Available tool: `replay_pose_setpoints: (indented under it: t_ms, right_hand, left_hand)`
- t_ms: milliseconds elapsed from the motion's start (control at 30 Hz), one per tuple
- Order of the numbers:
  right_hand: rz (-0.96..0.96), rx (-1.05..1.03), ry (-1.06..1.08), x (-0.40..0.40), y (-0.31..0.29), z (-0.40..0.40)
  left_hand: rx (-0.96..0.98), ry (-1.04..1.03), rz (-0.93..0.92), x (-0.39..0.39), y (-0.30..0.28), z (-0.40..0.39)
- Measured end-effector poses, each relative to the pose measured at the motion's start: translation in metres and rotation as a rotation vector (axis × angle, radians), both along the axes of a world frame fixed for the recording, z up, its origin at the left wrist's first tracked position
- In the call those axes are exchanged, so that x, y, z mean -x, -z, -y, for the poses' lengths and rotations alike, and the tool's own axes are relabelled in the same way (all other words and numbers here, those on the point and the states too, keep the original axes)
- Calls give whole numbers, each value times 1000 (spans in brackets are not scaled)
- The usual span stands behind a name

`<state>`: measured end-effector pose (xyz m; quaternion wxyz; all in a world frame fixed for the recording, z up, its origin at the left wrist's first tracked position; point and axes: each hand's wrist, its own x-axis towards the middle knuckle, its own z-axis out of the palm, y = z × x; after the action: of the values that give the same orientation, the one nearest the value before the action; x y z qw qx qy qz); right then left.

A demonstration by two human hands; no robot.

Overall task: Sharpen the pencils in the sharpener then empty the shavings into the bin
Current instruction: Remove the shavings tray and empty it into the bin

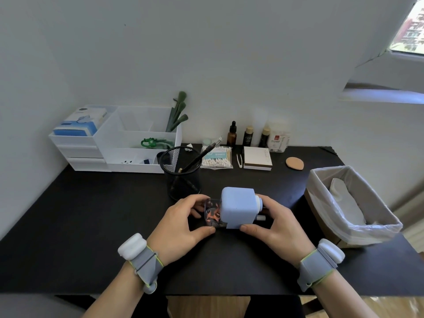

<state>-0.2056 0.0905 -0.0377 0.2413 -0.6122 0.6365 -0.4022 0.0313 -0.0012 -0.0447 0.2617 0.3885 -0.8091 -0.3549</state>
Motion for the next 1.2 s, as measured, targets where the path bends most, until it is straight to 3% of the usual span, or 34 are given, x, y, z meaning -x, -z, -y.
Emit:
replay_pose_setpoints:
  t_ms: [567,900,1200]
  right_hand:
    - [93,1,48,2,1,-1]
    - [72,0,68,1,2,-1]
    - [59,1,70,1,2,0]
  left_hand:
    - [-100,-104,-120,-16,-2,-11]
    - [-264,-93,-279,-25,-10,-22]
    - [-217,-64,-226,-25,-28,-32]
